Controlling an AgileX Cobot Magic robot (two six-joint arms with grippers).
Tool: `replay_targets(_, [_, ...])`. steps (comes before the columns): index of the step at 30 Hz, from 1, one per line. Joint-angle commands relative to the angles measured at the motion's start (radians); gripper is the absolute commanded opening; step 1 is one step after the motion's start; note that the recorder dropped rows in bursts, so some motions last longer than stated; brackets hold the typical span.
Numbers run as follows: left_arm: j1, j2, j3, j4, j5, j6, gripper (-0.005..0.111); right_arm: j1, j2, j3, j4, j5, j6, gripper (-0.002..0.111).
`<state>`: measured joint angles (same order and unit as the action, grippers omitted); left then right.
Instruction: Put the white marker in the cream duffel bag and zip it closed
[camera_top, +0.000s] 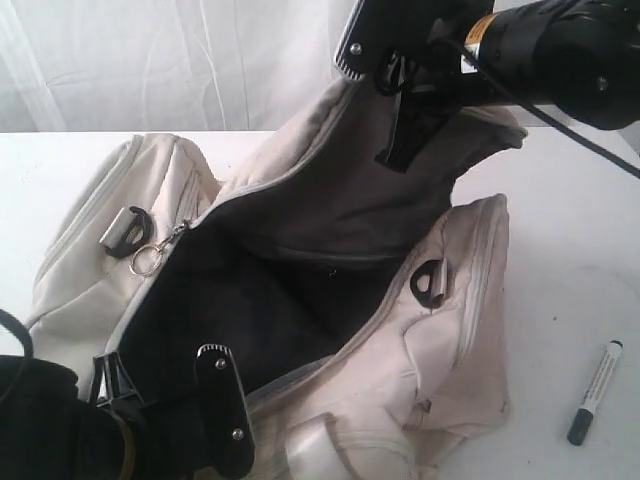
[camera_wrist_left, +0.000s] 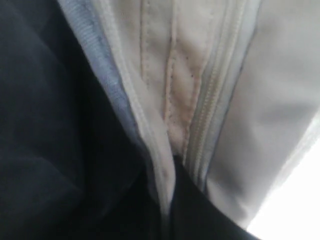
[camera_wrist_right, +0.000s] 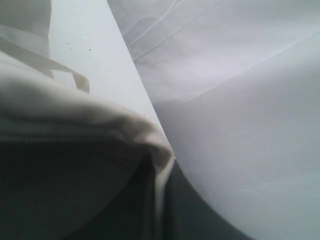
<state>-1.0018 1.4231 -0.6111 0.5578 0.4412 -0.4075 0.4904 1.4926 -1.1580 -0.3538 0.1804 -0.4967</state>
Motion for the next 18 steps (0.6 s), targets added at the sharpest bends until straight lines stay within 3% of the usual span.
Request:
replay_targets(1, [0.002,-0.004,0.051,-0.034,0.051,-0.006,0.000,-0.031,0.010,-0.037,-0.022,-0.050,0.002,0.000])
replay_targets(18, [0.002,-0.004,0.053,-0.034,0.021,-0.008,0.000,-0.033,0.068,-0.087,-0.013,-0.032,-0.031,0.000])
